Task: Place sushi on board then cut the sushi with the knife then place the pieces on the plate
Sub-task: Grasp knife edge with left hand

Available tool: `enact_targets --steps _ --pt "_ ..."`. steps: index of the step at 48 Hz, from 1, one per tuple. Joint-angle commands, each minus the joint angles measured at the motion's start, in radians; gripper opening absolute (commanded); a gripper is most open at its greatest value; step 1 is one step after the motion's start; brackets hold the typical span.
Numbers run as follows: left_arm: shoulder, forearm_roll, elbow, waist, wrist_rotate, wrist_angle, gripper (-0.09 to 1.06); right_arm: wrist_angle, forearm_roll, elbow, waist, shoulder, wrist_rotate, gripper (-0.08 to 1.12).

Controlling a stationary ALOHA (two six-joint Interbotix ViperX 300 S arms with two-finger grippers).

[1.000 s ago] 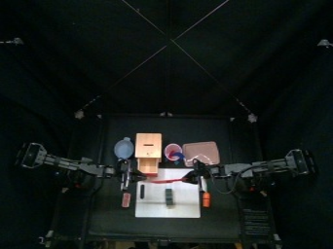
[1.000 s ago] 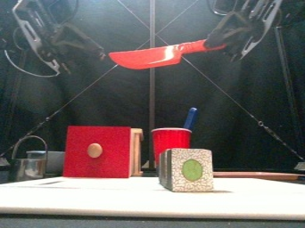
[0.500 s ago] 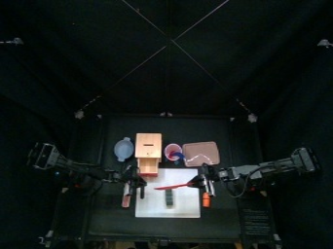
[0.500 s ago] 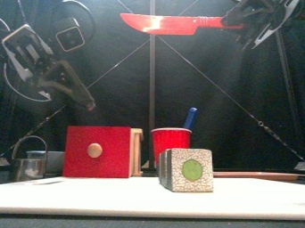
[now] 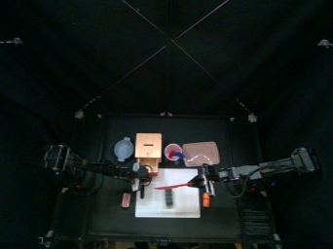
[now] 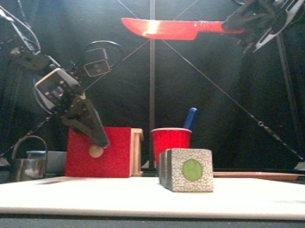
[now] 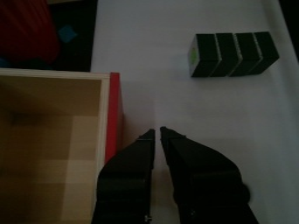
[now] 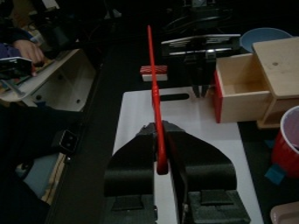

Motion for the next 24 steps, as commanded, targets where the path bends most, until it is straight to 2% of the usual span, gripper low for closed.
enact_targets --steps 1,3,9,16,24 --pt "-0.008 0.074 -0.040 0.054 0.011 0.048 0.57 -0.034 -0.002 -0.005 -0.002 -0.008 -0.003 0.39" --pt "-0.011 0.100 -0.048 0.064 0.014 0.066 0.57 -0.040 -0.002 -0.002 -0.002 -0.008 -0.003 0.39" --pt "-0.021 0.129 -0.066 0.086 0.014 0.094 0.57 -0.046 -0.002 0.005 -0.002 -0.008 -0.003 0.39" --pt "-0.025 0.132 -0.071 0.103 0.014 0.091 0.57 -0.046 -0.002 0.009 -0.002 -0.008 -0.003 0.39" --pt "-0.031 0.130 -0.077 0.097 0.014 0.072 0.57 -0.046 -0.002 0.012 -0.002 -0.008 -0.003 0.39"
